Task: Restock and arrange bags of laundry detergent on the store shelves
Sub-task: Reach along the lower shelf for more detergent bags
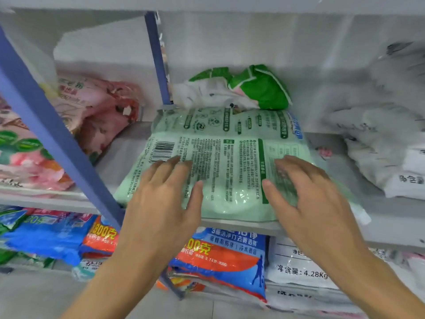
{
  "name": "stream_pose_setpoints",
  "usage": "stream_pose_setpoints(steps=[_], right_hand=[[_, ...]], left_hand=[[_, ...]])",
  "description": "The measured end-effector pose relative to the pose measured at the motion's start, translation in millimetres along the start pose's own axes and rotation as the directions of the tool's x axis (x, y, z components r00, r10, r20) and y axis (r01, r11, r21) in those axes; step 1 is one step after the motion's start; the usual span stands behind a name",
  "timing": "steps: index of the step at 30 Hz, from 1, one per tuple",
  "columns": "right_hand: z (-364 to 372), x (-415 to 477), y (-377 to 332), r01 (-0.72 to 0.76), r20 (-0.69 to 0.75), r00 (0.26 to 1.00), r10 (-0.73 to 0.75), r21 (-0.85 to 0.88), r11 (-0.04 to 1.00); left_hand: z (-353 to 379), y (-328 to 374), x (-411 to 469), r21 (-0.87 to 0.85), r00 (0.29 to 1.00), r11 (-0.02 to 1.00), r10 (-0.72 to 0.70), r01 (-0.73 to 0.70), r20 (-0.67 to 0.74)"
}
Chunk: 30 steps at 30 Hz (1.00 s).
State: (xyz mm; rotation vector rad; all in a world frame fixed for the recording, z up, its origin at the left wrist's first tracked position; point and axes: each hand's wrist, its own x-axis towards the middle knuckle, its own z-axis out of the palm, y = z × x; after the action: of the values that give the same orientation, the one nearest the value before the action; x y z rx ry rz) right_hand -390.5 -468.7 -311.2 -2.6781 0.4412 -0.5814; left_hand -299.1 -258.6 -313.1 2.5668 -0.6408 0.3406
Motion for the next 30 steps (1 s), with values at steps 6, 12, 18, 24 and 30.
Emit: stream_pose_setpoints(steps=[6, 12, 18, 24, 30], right_hand=[[17.2, 74.8, -10.4, -0.056, -0.001, 0.998, 0.056, -0.028, 0.998], [27.2, 183.5, -12.6, 0.010, -0.115, 0.993, -0.004, 0.057, 0.998], [30.4, 237.3, -3.3, -0.015, -0.147, 0.989, 0.027, 0.077, 0.997], [12.5, 186.8, -39.5, 0.246, -0.419, 0.872, -0.255, -0.077, 0.966], [15.9, 74.5, -76.1, 0.617, -0.351, 0.667, -0.657, -0.233, 0.751]], left_hand=[[8.7, 1.2, 29.5, -0.005, 1.000, 1.000, -0.009, 0.009, 0.001], [8.1, 0.9, 47.0, -0.086, 1.000, 0.996, -0.023, 0.024, 0.011], [4.3, 8.1, 49.8, -0.289, 0.988, 0.946, -0.153, 0.150, 0.010], [-2.6, 11.6, 58.6, -0.621, 0.900, 0.655, -0.355, 0.431, 0.251], [-10.0, 11.5, 71.5, -0.736, 0.736, -0.294, -0.134, 0.610, 0.663]])
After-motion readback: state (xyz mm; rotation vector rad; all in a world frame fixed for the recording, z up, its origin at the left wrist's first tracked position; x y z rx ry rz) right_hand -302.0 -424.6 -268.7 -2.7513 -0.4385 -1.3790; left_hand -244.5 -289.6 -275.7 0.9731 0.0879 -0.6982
